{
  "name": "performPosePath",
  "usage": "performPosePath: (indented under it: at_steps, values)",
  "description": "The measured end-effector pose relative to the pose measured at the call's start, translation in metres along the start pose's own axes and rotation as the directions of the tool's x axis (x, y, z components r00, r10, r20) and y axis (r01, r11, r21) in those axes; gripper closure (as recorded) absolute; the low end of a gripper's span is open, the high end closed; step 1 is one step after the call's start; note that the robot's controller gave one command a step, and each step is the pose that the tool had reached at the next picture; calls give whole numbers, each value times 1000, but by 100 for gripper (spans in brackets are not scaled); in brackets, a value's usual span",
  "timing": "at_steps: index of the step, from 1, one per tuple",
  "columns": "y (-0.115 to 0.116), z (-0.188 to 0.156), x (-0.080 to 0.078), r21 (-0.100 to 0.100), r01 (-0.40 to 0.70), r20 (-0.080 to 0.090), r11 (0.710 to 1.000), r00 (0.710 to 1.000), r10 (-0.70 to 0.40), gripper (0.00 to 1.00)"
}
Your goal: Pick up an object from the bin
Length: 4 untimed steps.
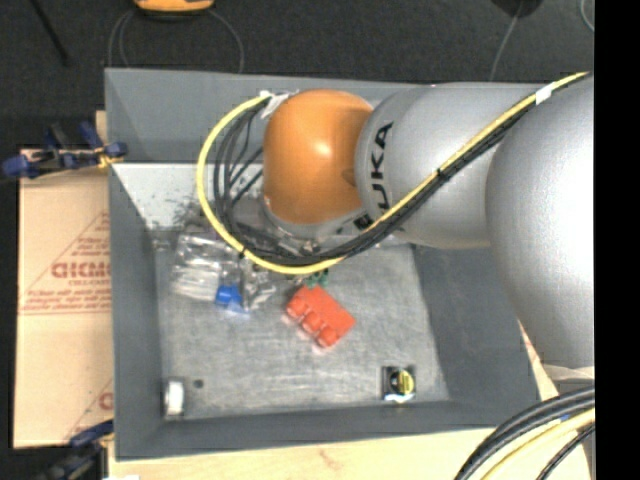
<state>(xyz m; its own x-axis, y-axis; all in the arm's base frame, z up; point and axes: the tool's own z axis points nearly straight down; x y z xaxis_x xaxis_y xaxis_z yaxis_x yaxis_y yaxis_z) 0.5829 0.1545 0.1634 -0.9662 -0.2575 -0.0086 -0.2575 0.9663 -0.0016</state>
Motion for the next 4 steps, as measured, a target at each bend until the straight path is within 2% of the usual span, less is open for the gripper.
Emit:
performPosePath:
  at_steps: [1, 2, 3, 4]
  values:
    - [-6, -55, 1, 0, 205, 1, 979, 979, -205, 100]
    - [26, 33, -14, -7, 191, -10, 981, 981, -192, 100]
    - [20, 30, 44, -3, 371, -8, 928, 928, -371, 100]
    - [-62, -13, 79, -1, 429, -6, 903, 903, -429, 100]
